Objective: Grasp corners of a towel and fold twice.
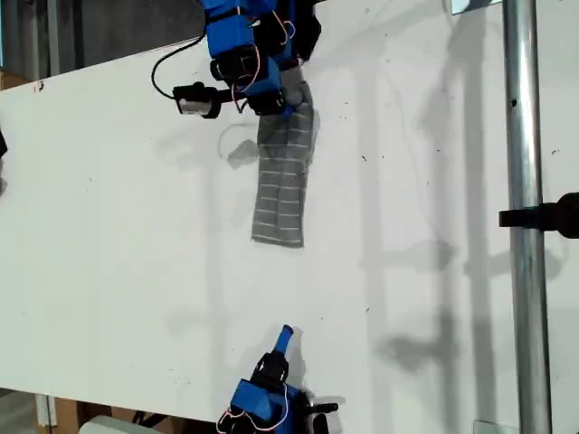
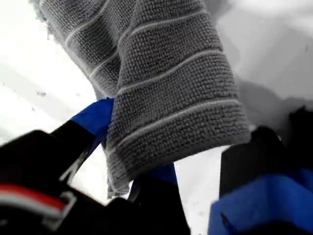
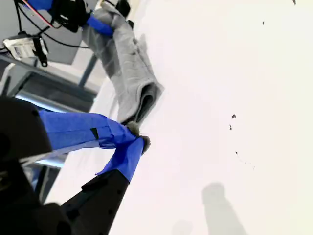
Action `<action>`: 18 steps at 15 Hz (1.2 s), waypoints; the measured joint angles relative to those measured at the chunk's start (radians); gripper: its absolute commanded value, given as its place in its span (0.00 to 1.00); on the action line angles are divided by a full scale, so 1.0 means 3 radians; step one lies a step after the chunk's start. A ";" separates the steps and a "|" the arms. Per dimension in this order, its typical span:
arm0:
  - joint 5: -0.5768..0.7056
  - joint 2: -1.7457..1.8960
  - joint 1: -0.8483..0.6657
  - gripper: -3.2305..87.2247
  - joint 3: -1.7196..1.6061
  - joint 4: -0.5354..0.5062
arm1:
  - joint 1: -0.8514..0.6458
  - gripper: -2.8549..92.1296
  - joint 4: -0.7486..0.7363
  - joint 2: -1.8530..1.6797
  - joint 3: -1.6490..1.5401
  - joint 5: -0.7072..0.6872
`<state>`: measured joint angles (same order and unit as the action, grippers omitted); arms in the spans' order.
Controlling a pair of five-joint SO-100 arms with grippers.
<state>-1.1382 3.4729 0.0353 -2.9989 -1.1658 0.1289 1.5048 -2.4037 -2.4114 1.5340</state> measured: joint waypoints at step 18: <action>0.0000 0.0000 0.0000 0.01 0.0000 0.0000 | -0.0440 0.38 -0.1989 0.3359 0.3037 -0.1713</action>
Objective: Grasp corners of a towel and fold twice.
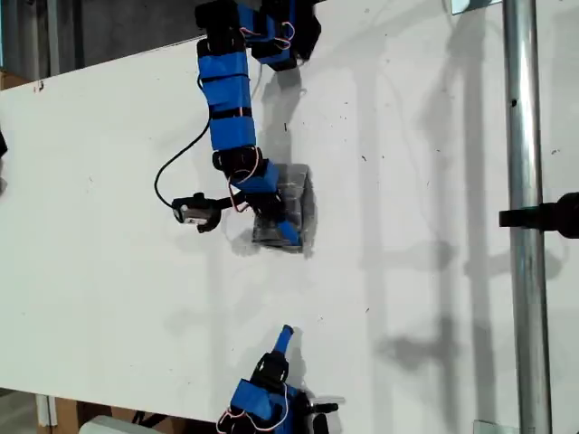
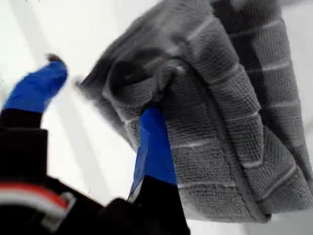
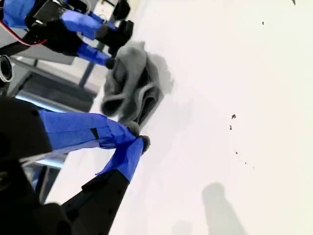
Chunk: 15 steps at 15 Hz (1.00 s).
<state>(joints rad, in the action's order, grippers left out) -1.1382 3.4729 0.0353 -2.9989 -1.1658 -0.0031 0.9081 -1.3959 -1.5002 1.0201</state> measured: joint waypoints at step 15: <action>-0.0087 0.0000 -0.0199 0.01 -0.0383 0.0046 | -0.0261 0.08 0.1739 -0.6279 -0.4628 0.1309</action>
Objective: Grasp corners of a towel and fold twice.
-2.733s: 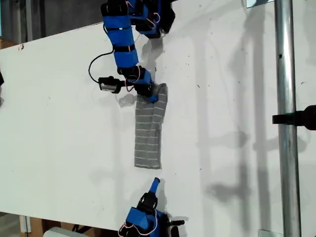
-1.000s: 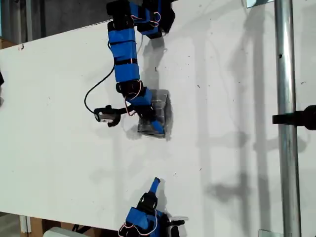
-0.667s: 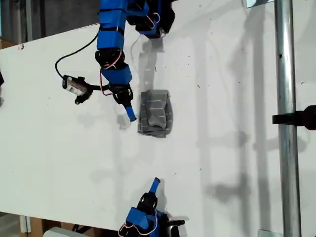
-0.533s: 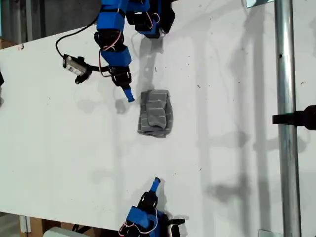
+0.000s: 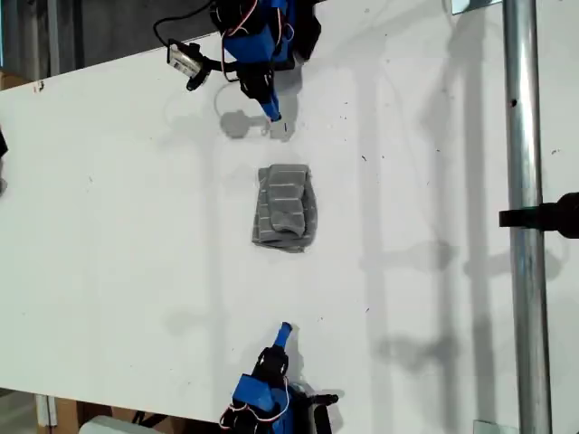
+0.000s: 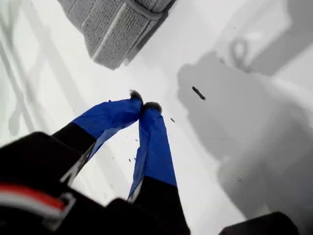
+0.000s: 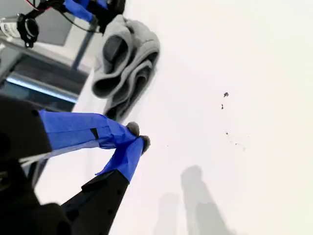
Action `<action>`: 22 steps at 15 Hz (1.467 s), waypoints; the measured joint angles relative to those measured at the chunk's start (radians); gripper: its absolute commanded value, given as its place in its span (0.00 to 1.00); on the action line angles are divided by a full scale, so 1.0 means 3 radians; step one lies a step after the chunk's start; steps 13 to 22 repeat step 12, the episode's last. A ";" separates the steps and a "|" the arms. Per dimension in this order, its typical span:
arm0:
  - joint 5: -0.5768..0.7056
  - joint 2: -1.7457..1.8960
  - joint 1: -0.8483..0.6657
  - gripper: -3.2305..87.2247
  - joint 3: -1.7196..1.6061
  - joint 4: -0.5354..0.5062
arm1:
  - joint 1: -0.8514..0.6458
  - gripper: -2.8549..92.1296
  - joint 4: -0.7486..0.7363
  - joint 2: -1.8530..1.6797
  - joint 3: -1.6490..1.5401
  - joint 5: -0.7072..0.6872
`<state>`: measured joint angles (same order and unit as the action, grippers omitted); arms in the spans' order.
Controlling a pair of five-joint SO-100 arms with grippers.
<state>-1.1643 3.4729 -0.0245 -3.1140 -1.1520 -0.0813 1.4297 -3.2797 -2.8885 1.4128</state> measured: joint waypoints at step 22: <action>0.0690 0.0000 -0.0092 0.01 0.0000 -0.0445 | 0.0072 0.14 0.0174 -0.0036 -0.0041 0.0291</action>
